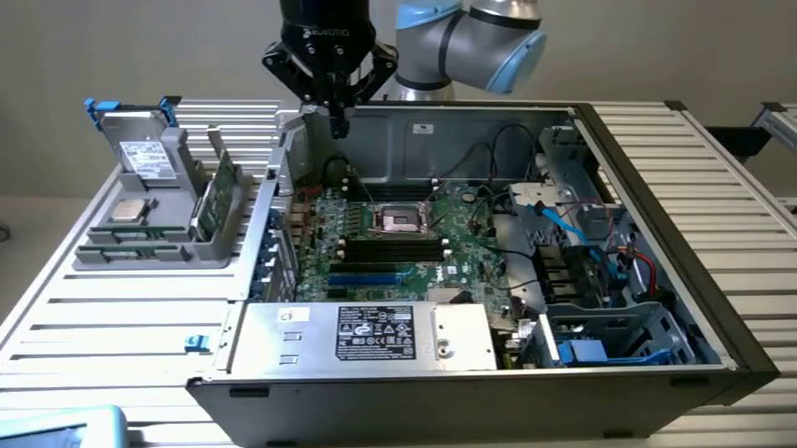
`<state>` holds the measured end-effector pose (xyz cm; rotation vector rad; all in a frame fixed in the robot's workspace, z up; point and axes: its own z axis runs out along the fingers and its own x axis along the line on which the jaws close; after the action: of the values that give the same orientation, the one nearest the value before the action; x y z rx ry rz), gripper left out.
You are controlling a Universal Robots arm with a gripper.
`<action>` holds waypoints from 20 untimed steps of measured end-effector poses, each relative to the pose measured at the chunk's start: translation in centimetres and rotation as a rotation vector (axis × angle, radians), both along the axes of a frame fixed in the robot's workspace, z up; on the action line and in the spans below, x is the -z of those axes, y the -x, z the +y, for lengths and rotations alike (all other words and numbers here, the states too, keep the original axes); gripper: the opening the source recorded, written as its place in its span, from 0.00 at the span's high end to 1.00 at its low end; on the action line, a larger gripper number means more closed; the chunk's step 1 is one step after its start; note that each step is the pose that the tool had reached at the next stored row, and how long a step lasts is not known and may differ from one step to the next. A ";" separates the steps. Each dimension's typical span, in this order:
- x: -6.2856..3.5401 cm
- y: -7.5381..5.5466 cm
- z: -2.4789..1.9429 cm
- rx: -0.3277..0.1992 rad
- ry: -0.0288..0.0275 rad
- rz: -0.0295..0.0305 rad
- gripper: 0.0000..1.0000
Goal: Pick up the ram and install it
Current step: 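Reach for the ram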
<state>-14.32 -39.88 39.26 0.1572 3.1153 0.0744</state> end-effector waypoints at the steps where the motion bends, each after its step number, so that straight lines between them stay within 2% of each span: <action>1: 0.00 0.4 0.00 0.000 0.0000 0.0000 0.89; 20: 0.09 9.0 0.09 0.000 0.0000 0.0000 0.89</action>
<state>-23.30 -39.79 39.18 0.1570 3.1153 0.0745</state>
